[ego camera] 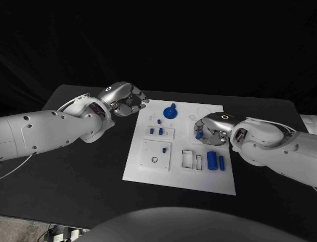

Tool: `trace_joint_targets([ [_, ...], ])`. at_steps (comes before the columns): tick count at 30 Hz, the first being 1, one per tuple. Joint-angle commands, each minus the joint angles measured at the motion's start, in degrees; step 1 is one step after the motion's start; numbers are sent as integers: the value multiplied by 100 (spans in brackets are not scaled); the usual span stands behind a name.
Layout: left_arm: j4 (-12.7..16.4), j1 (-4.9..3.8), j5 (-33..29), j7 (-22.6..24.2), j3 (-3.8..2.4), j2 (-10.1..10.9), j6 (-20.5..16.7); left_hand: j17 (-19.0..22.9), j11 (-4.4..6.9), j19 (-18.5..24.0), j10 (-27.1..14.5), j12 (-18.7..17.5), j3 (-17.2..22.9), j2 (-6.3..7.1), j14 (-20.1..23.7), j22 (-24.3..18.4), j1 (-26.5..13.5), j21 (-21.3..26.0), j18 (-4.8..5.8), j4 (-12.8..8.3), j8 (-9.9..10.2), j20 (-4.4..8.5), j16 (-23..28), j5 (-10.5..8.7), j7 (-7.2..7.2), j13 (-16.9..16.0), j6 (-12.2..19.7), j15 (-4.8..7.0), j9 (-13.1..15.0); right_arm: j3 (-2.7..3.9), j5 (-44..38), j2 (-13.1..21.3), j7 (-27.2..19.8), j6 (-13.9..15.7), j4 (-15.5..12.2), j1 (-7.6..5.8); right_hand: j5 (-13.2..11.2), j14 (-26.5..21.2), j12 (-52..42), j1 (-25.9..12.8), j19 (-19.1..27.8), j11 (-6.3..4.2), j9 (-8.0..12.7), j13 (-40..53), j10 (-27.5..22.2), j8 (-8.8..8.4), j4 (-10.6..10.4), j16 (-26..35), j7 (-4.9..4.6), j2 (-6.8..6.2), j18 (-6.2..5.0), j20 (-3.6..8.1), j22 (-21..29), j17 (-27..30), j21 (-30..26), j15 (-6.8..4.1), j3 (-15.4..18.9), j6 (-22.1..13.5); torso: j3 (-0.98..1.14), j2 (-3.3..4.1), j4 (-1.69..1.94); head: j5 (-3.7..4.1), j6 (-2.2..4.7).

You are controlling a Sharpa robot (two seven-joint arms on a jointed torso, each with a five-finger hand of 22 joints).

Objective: Assemble the parts on the task board

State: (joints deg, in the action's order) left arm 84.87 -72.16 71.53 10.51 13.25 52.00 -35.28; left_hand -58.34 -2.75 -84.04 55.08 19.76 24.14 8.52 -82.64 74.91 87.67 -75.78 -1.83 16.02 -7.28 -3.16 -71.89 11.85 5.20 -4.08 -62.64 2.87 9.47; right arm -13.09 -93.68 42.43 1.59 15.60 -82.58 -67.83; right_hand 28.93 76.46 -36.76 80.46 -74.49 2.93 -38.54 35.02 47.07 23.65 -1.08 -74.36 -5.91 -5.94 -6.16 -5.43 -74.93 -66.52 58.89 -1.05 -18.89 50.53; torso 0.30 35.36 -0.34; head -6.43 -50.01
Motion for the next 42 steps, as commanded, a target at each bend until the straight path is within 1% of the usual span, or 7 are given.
trace_joint_targets([
  [1, 12, 5, -22, -20, -3, -4, 104, 10, -15, -45, 44, 27, 16, -8, -2, 1128, 46, 3, -106, -5, -37, -43, -14, 37, 15, -4, -15, -20, 8, -2, 125, 60, -94, 131, -79, 0, -33, -1, -35, -45, 5, 3, -536, 14, 35, 42, -4, 15, 5, 42, 7, 50, -713, -3, 22, -30, -37, -46, -2, -5, -2, -8, 1],
  [10, -16, 6, -22, -69, -3, -27, 195, 22, -17, -40, 49, 31, 19, -15, 2, 1125, 54, 15, -108, -2, -41, -43, -6, 42, 17, -4, -20, -21, 10, 0, 644, 164, 4, 75, -212, -128, -64, -12, -71, -55, 14, 4, -596, 39, 58, 90, -9, 28, -18, 48, 4, 56, -709, 12, 15, -43, -63, -36, 1, -4, 2, 1, 1],
  [18, -30, 12, -22, -118, -3, -42, 248, 42, -19, -35, 51, 32, 21, -19, 9, 1122, 59, 26, -110, 0, -43, -44, 5, 45, 20, -3, -20, -22, 11, 0, 727, 275, 96, -31, -515, -400, -123, -7, -86, -60, 14, 12, -606, 43, 97, 94, -16, 25, -38, 51, 5, 56, -709, 11, 18, -39, -86, -27, -1, -4, -1, -7, 1],
  [25, -45, 27, -22, -153, -3, -65, 278, 62, -22, -29, 40, 27, 21, -16, 18, 1118, 67, 41, -113, 3, -41, -45, 18, 49, 23, 0, -12, -24, 11, 0, 679, 289, 238, -359, -910, -635, -149, -15, -74, -52, 24, 17, -601, 35, 103, 72, -8, 36, -45, 40, 4, 51, -704, 27, 2, -26, -109, -54, -2, -12, 0, -44, 1],
  [29, -72, 53, -22, -171, -3, -97, 292, 69, -23, -21, 33, 24, 21, -15, 23, 1113, 71, 59, -117, 4, -39, -46, 23, 51, 24, 2, -6, -26, 10, 1, 545, 95, 389, -822, -1101, -682, -148, -30, -54, -46, 40, 24, -593, 23, 100, 53, -1, 53, -53, 30, 0, 46, -696, 49, -23, -16, -128, -71, 4, -14, 0, -113, 1],
  [32, -93, 74, -22, -183, -3, -116, 293, 69, -23, -21, 33, 24, 21, -15, 23, 1113, 71, 59, -117, 4, -39, -46, 23, 51, 24, 2, -6, -26, 10, 3, 429, -87, 459, -1019, -1154, -692, -145, -48, -8, -59, 57, 41, -574, -4, 96, 10, -1, 71, -67, 7, -2, 32, -690, 72, -47, 6, -154, -99, 3, -15, 0, -154, 1],
  [42, -105, 103, -19, -256, -4, -100, 293, 113, -29, -1, 20, 19, 20, -12, 41, 1100, 76, 108, -126, 10, -36, -48, 51, 54, 29, 5, 5, -29, 10, 23, 29, -868, 545, -1299, -1104, -696, -147, -72, 73, -95, 91, 44, -517, -53, 130, -97, -4, 102, -64, -32, -14, 17, -675, 110, -97, 21, -198, -123, 2, -1, 17, -205, 1],
])
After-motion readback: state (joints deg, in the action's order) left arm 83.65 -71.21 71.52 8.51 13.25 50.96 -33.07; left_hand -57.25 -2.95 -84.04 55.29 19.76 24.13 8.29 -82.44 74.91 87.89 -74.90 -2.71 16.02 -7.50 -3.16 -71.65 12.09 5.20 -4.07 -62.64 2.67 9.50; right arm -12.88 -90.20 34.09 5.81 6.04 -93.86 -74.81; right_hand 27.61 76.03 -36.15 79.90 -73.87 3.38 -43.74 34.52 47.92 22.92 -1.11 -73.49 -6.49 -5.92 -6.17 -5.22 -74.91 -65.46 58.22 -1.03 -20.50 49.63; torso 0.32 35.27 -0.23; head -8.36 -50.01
